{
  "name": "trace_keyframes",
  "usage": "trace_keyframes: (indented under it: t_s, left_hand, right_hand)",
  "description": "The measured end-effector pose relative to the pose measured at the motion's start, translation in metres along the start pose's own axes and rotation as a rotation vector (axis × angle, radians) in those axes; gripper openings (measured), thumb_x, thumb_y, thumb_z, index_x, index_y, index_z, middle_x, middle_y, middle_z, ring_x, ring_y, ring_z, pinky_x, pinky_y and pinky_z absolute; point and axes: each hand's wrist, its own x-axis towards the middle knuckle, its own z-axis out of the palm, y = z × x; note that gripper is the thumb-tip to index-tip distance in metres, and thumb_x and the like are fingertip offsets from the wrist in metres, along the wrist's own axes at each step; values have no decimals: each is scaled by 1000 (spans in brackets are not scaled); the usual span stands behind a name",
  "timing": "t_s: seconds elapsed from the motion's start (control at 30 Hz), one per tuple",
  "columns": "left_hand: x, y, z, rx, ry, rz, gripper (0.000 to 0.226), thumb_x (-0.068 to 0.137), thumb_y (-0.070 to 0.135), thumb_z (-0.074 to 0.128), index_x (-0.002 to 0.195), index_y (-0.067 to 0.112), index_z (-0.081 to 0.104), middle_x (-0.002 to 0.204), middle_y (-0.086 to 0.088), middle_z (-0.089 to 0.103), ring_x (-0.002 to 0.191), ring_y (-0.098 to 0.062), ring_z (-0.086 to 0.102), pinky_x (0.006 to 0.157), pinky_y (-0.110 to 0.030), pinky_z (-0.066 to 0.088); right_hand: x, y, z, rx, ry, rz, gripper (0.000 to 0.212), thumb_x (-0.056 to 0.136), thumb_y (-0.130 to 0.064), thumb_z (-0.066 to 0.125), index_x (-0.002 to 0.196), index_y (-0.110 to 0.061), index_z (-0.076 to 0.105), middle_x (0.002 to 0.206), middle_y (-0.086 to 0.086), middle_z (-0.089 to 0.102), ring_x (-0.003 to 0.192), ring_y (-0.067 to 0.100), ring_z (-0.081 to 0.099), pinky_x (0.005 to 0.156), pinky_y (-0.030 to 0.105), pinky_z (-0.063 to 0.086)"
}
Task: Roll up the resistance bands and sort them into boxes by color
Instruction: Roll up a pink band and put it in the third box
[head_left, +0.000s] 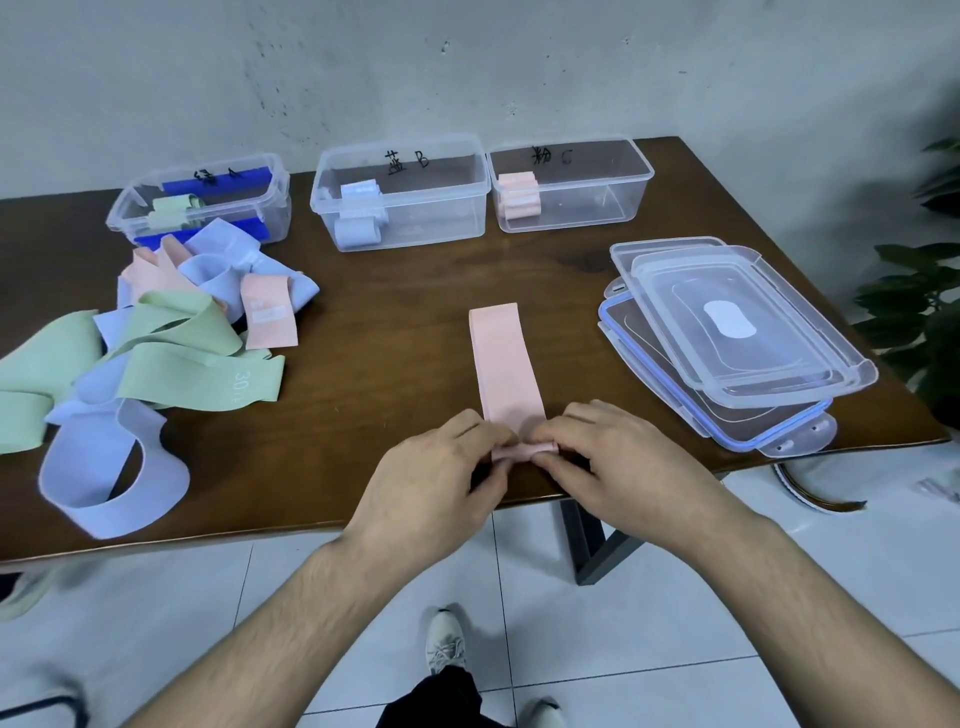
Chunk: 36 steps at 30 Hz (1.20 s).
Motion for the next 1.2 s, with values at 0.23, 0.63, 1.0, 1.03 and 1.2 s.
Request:
trace_keyframes:
  t_s: [0.23,0.63,1.0,1.03,1.2]
  left_hand:
    - [2,0,1,-32,13,-56,16,92,31,61,108,34,64,91,16,55,62,-10,49,48,-22,40]
    - [4,-3,1,0,-4,-59,23,90,34,65,113,35,63,97,15,56,61,-12,51,46,-23,42]
    - [18,-8,0,-20,-74,-129,25,97,37,53,120,36,62,103,17,55,75,-14,59,62,-31,53]
    - [18,-8,0,-17,-68,-127,26,96,38,53,121,36,60,103,17,55,72,-14,58,60,-31,53]
    - [17,-9,1,-6,-29,-109,22,94,36,58,116,36,58,99,16,55,63,-15,56,53,-32,51]
  right_hand:
    - [-1,0,1,35,46,22,31,97,-38,57,128,-39,57,86,-20,47,87,3,41,79,23,43]
    - [7,1,-1,42,14,55,20,99,-33,55,118,-33,63,87,-19,47,89,5,43,76,17,36]
    - [12,0,-6,17,9,56,23,100,-37,55,122,-36,58,98,-16,52,93,6,48,77,21,47]
    - [13,1,-6,24,12,62,23,100,-36,55,123,-36,59,99,-15,53,94,6,48,78,22,48]
    - [18,3,-6,41,15,84,23,101,-35,52,122,-33,61,100,-14,55,96,6,50,84,26,49]
